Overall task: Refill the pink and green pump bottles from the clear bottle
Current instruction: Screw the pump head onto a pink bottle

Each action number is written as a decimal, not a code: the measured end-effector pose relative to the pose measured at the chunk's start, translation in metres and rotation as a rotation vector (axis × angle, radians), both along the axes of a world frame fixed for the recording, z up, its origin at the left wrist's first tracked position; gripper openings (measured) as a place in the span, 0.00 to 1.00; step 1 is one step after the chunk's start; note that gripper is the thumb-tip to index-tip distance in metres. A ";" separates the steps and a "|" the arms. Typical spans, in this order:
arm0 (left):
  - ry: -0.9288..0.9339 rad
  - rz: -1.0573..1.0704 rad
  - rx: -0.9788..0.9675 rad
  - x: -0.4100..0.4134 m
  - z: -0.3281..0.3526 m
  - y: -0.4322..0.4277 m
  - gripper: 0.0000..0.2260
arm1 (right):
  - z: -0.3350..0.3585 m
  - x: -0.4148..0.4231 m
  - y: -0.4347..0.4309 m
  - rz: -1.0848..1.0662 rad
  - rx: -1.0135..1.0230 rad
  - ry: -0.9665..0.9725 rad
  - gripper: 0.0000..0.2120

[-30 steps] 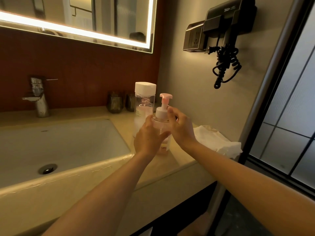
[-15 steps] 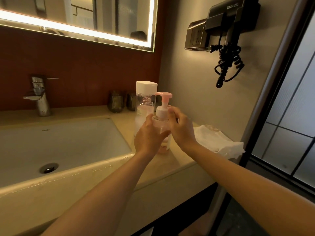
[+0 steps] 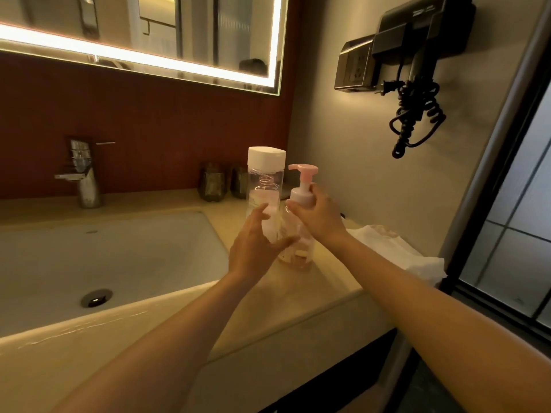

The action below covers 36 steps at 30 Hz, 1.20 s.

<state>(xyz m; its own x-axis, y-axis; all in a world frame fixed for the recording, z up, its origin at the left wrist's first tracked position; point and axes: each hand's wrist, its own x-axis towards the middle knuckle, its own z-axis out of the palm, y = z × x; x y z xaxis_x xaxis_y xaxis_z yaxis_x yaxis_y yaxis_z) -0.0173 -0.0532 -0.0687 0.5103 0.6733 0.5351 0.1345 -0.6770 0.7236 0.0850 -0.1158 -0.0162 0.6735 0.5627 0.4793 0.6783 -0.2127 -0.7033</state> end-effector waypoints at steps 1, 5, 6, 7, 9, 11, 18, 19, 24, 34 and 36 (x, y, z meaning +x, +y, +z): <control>-0.041 0.031 -0.008 -0.005 0.000 0.007 0.35 | -0.001 0.006 0.000 -0.027 0.027 0.010 0.24; -0.064 0.158 -0.079 -0.008 0.008 0.035 0.37 | -0.005 0.037 0.002 -0.150 0.052 0.011 0.25; -0.025 0.154 -0.109 -0.003 0.009 0.039 0.40 | -0.006 0.043 0.004 -0.210 0.066 -0.015 0.26; 0.004 0.138 -0.147 0.003 0.009 0.041 0.43 | -0.008 0.047 0.005 -0.275 0.108 -0.066 0.28; 0.014 0.100 -0.222 0.016 0.010 0.045 0.46 | -0.012 0.044 0.008 -0.351 0.282 -0.227 0.28; -0.009 0.079 -0.247 0.026 0.009 0.050 0.43 | -0.017 0.036 0.012 -0.345 0.435 -0.394 0.24; -0.056 0.080 -0.195 0.028 0.005 0.070 0.34 | -0.027 0.030 0.022 -0.335 0.485 -0.538 0.15; -0.058 0.088 -0.186 0.026 0.005 0.075 0.35 | -0.029 0.026 0.025 -0.222 0.458 -0.514 0.13; -0.011 0.089 -0.166 0.026 0.004 0.102 0.36 | -0.029 0.017 0.049 0.025 0.319 -0.226 0.15; 0.174 0.286 -0.194 0.056 0.012 0.141 0.35 | -0.014 0.045 0.098 0.023 0.152 0.111 0.25; 0.159 0.296 -0.266 0.058 0.014 0.145 0.34 | -0.011 0.049 0.105 0.057 0.169 0.221 0.25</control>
